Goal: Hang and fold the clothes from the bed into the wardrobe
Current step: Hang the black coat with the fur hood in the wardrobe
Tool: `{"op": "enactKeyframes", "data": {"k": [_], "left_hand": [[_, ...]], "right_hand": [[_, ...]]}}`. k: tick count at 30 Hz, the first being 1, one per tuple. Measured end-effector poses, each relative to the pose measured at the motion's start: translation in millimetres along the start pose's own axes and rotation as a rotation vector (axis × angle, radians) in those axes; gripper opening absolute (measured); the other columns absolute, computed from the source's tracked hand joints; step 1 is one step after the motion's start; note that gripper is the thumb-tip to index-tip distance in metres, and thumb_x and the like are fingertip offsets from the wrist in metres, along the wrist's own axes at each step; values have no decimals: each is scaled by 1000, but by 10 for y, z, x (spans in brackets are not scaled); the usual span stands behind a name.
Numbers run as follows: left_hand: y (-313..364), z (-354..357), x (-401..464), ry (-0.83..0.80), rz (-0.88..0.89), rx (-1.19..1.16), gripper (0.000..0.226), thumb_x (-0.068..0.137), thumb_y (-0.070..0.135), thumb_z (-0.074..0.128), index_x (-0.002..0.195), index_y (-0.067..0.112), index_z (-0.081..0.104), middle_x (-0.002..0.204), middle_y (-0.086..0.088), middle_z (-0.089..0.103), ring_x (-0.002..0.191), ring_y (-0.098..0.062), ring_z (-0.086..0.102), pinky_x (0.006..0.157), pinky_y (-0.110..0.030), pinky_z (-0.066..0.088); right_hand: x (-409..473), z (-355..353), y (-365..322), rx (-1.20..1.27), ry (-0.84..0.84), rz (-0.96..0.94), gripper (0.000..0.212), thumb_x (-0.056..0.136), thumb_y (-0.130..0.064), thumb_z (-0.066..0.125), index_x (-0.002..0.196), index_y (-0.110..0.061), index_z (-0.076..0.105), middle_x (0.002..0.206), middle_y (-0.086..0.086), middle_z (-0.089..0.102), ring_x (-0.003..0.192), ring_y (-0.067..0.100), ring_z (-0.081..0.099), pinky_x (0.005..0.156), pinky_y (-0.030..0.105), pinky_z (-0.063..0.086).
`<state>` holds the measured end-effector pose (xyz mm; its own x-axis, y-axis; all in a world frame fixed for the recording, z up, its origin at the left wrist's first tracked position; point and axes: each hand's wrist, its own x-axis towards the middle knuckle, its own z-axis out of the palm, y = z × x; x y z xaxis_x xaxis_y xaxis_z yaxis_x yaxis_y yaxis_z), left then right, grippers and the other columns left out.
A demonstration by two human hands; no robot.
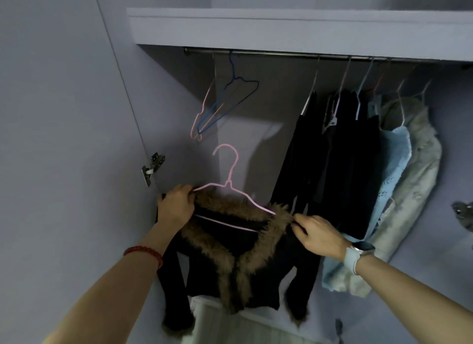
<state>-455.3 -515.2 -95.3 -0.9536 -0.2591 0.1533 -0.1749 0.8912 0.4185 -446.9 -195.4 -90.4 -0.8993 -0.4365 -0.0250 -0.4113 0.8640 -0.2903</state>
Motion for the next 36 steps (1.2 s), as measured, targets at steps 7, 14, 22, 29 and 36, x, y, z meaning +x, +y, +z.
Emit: {"op": "enactKeyframes", "data": {"k": [7, 14, 22, 29, 36], "left_hand": [[406, -173, 121, 12, 58, -112, 53, 93, 25, 51, 142, 16, 34, 145, -16, 32, 131, -35, 33, 109, -49, 24], [599, -385, 253, 144, 221, -195, 47, 89, 13, 55, 134, 7, 44, 132, -21, 42, 118, -40, 44, 99, -49, 37], [1119, -907, 655, 344, 407, -72, 62, 94, 19, 46, 149, 17, 16, 156, -12, 8, 141, -33, 9, 110, -51, 22], [1544, -1191, 1289, 623, 541, 174, 87, 90, 35, 50, 148, 22, -12, 156, -14, -17, 142, -36, -14, 114, -52, -5], [1575, -1117, 1663, 772, 644, 203, 96, 83, 34, 60, 142, 21, -14, 156, -18, -10, 142, -39, -10, 113, -47, -10]], "right_hand": [[76, -65, -426, 134, 189, 256, 28, 97, -23, 38, 100, -3, 57, 103, 19, 64, 99, 35, 59, 74, 34, 43], [335, -357, -834, 208, 461, 481, 31, 98, -24, 36, 105, -1, 54, 109, 21, 62, 100, 41, 58, 78, 38, 46], [883, -901, -948, 108, 634, 589, 30, 97, -21, 38, 111, 1, 52, 115, 21, 60, 107, 39, 57, 82, 39, 45], [1472, -1031, -721, 121, 654, 619, 27, 94, -17, 43, 113, 1, 51, 116, 19, 60, 108, 37, 57, 83, 39, 46], [2009, -808, -492, 132, 607, 658, 26, 94, -15, 42, 114, -1, 49, 118, 17, 60, 109, 35, 57, 85, 38, 47]]}}
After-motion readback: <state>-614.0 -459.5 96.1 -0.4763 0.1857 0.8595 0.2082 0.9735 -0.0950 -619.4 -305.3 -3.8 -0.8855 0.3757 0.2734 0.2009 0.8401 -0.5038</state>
